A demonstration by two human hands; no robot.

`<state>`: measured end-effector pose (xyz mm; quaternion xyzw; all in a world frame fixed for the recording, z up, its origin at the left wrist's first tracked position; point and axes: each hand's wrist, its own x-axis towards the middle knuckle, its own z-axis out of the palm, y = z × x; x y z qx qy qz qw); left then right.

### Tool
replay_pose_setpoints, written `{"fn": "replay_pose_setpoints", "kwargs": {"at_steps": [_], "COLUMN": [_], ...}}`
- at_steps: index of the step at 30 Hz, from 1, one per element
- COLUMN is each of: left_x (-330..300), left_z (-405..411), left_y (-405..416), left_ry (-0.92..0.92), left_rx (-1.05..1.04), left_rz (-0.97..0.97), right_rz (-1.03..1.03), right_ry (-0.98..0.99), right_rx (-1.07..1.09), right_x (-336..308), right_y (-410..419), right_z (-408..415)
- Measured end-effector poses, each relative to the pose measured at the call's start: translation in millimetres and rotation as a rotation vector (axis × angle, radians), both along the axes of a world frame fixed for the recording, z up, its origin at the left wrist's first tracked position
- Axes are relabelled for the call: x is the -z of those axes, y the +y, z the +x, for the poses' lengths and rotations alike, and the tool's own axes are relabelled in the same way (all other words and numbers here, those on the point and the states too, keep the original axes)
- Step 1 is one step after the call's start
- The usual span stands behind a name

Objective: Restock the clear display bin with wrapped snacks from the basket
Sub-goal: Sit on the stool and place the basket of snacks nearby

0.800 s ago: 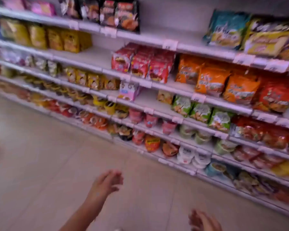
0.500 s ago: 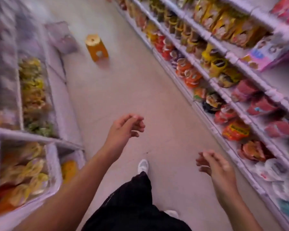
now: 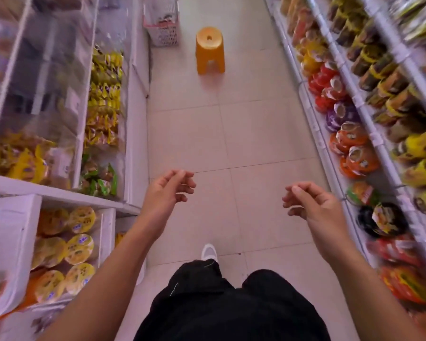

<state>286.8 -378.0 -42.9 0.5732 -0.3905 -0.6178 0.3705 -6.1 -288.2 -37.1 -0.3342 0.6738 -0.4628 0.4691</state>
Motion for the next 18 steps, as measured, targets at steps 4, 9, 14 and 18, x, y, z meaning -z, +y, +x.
{"fn": "replay_pose_setpoints", "kwargs": {"at_steps": [4, 9, 14, 18], "left_x": [3, 10, -4, -12], "left_z": [-42, -94, -95, -61], "left_y": [-72, -169, -264, -336], "left_ry": [0.013, 0.008, -0.011, -0.016], "left_rx": [0.128, 0.216, 0.075, -0.142], "left_rz": [0.028, 0.014, 0.017, -0.001], "right_rz": [0.050, 0.080, 0.068, 0.028], "right_ry": [0.039, 0.041, 0.005, 0.004], "right_rx": [0.078, 0.151, 0.008, -0.202], "right_x": [8, 29, 20, 4], "right_y": [-55, -144, -277, -409], "right_z": [-34, -79, -99, -82]}}
